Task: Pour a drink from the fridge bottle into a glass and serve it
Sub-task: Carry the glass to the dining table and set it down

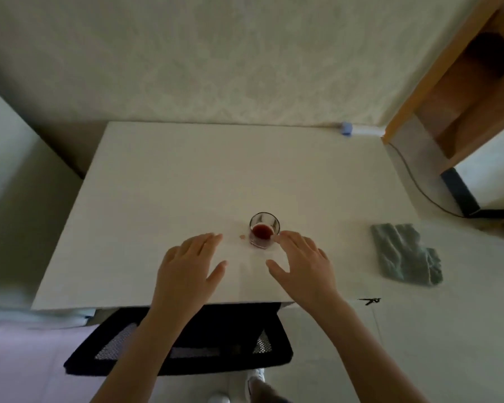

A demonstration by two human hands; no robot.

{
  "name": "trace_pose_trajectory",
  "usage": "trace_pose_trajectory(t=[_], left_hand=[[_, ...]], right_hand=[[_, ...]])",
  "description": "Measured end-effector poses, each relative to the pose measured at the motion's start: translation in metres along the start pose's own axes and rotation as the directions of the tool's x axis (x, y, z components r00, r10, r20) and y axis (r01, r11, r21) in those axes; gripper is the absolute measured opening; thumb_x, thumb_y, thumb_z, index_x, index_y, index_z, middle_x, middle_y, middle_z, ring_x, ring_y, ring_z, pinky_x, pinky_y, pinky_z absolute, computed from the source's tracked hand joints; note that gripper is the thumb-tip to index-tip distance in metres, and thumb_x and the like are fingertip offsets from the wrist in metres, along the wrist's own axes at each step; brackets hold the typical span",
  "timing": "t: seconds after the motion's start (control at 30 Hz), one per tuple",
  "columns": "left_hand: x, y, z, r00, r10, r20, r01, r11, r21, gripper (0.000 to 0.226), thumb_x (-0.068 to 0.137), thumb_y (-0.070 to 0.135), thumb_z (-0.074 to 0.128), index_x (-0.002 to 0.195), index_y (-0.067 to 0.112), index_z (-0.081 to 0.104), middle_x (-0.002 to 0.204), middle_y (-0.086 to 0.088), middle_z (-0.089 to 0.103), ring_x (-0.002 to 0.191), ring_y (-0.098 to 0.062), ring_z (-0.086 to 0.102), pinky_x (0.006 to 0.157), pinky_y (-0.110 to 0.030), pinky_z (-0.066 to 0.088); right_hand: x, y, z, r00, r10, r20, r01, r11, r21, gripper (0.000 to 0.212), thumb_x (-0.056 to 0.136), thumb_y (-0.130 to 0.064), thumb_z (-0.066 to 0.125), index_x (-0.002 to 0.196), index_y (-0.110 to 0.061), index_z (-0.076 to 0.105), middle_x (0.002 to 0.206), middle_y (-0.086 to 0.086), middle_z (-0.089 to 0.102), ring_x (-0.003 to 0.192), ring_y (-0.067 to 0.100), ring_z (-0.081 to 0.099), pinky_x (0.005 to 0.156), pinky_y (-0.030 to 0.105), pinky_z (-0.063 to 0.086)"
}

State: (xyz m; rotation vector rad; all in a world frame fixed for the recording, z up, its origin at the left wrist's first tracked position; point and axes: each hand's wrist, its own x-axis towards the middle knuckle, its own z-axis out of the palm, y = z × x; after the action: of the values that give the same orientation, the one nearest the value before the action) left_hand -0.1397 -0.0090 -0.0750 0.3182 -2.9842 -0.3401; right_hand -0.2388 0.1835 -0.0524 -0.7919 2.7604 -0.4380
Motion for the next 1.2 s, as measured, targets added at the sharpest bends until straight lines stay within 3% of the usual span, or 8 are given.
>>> trace_pose_trajectory(t=[0.23, 0.43, 0.73, 0.9, 1.2], left_hand=[[0.026, 0.003, 0.031, 0.988, -0.131, 0.077, 0.133, 0.991, -0.018, 0.048, 0.082, 0.030, 0.067, 0.127, 0.015, 0.057, 0.124, -0.001, 0.063, 0.114, -0.020, 0.060, 0.087, -0.038, 0.049], [0.030, 0.000, 0.045, 0.970, -0.217, 0.114, 0.219, 0.976, -0.006, 0.048, 0.084, 0.031, 0.065, 0.128, 0.015, 0.056, 0.126, 0.000, 0.062, 0.116, -0.018, 0.058, 0.089, -0.037, 0.048], [0.042, -0.004, 0.048, 0.958, -0.267, 0.105, 0.270, 0.963, -0.010, 0.049, 0.083, 0.031, 0.065, 0.129, 0.016, 0.055, 0.127, 0.000, 0.061, 0.117, -0.018, 0.058, 0.089, -0.037, 0.048], [0.040, -0.008, 0.044, 0.957, -0.276, 0.086, 0.277, 0.961, 0.003, 0.050, 0.083, 0.031, 0.066, 0.129, 0.016, 0.055, 0.127, 0.000, 0.061, 0.117, -0.018, 0.058, 0.089, -0.037, 0.048], [0.020, -0.007, 0.034, 0.951, -0.307, 0.045, 0.307, 0.952, 0.011, 0.050, 0.082, 0.032, 0.067, 0.128, 0.016, 0.056, 0.125, 0.000, 0.062, 0.116, -0.019, 0.058, 0.088, -0.039, 0.050]], right_hand=[[0.062, 0.028, 0.027, 0.987, -0.079, 0.138, 0.080, 0.997, -0.003, 0.059, 0.086, -0.040, 0.054, 0.140, -0.027, 0.033, 0.147, -0.006, 0.032, 0.133, 0.019, 0.031, 0.104, 0.032, 0.029], [0.094, 0.038, 0.053, 0.974, -0.082, 0.213, 0.093, 0.995, -0.040, 0.072, 0.084, -0.042, 0.058, 0.143, -0.026, 0.021, 0.156, 0.002, 0.009, 0.140, 0.024, 0.019, 0.109, 0.037, 0.027], [0.124, 0.046, 0.076, 0.953, -0.057, 0.297, 0.062, 0.998, -0.004, 0.086, 0.081, -0.040, 0.063, 0.146, -0.029, 0.007, 0.155, 0.003, 0.009, 0.134, 0.028, 0.031, 0.101, 0.044, 0.042], [0.133, 0.045, 0.080, 0.959, -0.064, 0.277, 0.062, 0.998, 0.016, 0.075, 0.082, -0.035, 0.066, 0.142, -0.029, 0.022, 0.144, 0.004, 0.026, 0.121, 0.029, 0.043, 0.083, 0.037, 0.051], [0.128, 0.039, 0.074, 0.968, -0.088, 0.233, 0.071, 0.994, 0.080, 0.063, 0.077, -0.034, 0.069, 0.132, -0.028, 0.039, 0.130, 0.004, 0.040, 0.104, 0.030, 0.053, 0.079, 0.037, 0.049]])
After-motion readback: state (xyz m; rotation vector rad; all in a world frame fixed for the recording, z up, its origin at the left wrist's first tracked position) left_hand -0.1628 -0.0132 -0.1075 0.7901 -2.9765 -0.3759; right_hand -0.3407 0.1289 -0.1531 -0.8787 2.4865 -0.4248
